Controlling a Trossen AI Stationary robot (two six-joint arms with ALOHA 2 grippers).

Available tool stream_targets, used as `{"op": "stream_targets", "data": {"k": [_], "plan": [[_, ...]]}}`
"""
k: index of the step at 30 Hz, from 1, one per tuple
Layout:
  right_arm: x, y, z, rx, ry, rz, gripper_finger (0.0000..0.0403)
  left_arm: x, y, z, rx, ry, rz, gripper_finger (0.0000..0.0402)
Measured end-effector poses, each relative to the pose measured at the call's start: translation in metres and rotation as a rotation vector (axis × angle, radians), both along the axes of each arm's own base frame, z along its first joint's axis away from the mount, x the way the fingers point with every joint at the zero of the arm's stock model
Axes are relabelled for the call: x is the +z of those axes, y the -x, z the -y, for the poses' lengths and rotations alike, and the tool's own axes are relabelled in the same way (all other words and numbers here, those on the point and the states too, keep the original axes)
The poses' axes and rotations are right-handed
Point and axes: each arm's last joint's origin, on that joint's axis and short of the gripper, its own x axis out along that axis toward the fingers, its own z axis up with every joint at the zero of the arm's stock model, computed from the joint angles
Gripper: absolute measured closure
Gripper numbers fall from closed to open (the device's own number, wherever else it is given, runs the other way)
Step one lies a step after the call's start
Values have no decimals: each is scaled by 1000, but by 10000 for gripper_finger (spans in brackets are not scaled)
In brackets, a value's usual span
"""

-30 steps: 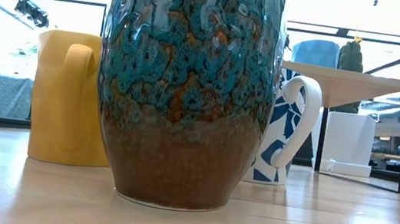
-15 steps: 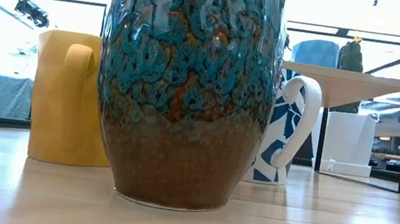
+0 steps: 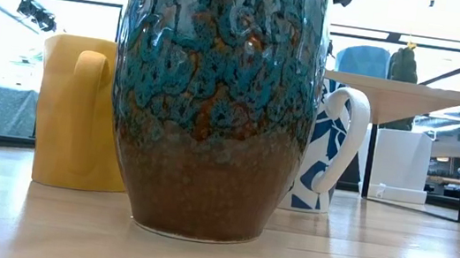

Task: Place coffee mugs
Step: Put the top purple cup on the shelf

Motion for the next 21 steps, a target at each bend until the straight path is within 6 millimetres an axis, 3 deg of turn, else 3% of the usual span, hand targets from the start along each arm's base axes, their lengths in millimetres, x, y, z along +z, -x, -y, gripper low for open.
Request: {"op": "stream_targets", "data": {"k": [21], "plan": [[1,1,4,-27,-54,-2,312,5,-3,-3,-23,-92,54,109]]}}
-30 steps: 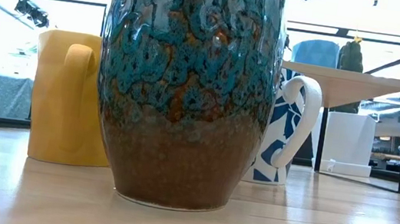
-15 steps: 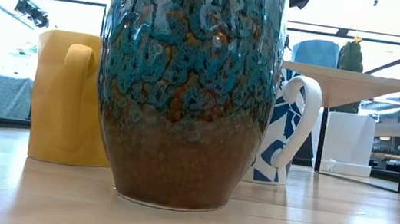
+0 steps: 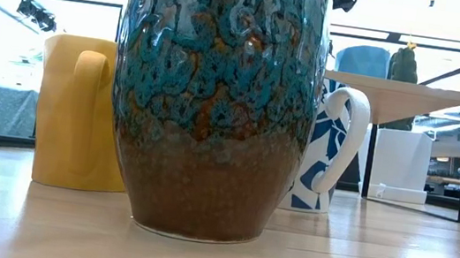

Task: Place coffee mugs
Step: Put the top purple cup on the shelf

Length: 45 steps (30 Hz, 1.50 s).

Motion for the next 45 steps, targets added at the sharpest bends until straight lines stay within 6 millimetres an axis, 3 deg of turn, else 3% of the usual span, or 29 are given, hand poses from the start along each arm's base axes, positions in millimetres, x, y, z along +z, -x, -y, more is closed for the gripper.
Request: {"op": "stream_targets", "data": {"k": [18,23,30,40,45], "plan": [[4,4,0,-30,-20,27,312,-4,-6,-1,-35,-17,49,109],[4,4,0,-29,-19,27,312,-5,-4,-2,-13,-13,-6,109],[5,3,0,-21,-9,40,312,20,-1,-14,41,-24,-52,109],[6,3,-1,-12,-4,44,312,21,3,-27,36,-106,-69,109],[6,3,-1,-11,-4,45,312,23,3,-31,129,-179,-73,109]]}}
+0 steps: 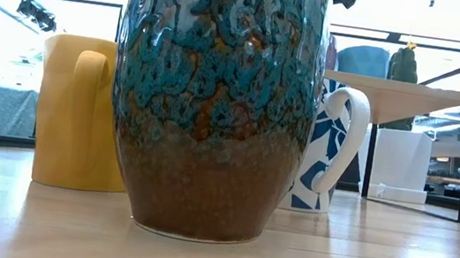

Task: Place coffee mugs
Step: Put the top purple cup on the shelf

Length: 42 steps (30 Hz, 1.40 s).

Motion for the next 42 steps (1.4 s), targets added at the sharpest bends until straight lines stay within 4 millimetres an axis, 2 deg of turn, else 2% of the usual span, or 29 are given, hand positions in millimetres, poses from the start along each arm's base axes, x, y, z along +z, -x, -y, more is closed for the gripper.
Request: {"op": "stream_targets", "data": {"k": [10,22,33,42], "plan": [[2,-1,0,7,4,20,312,7,-1,-5,80,-63,62,109],[2,-2,0,15,7,25,312,14,-2,-8,83,-105,123,109],[2,-2,0,17,7,23,312,11,-1,-7,63,-57,110,109],[1,-1,0,19,8,13,312,26,13,-7,69,-61,73,109]]}}
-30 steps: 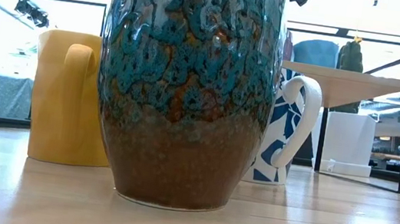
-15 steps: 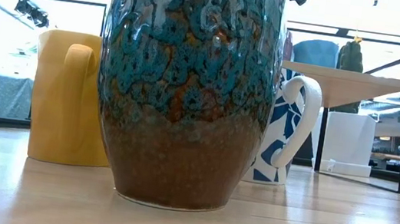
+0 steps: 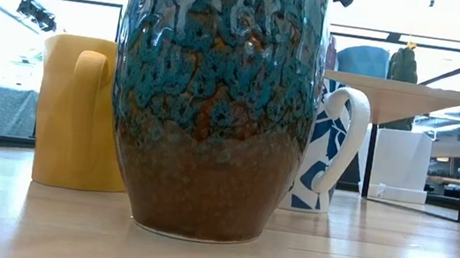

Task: Place coffee mugs
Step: Put the top purple cup on the shelf

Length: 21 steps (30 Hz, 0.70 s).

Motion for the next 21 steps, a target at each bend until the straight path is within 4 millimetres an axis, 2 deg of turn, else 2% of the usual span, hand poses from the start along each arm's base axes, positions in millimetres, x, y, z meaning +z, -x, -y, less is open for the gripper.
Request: {"op": "stream_targets", "data": {"k": [5,12,21], "plan": [[0,0,0,2,2,-1,312,4,3,-6,21,1,24,109],[0,0,0,2,3,3,312,-15,-8,-11,11,39,18,109],[0,0,0,3,4,3,312,-17,-14,-12,18,62,87,109]]}}
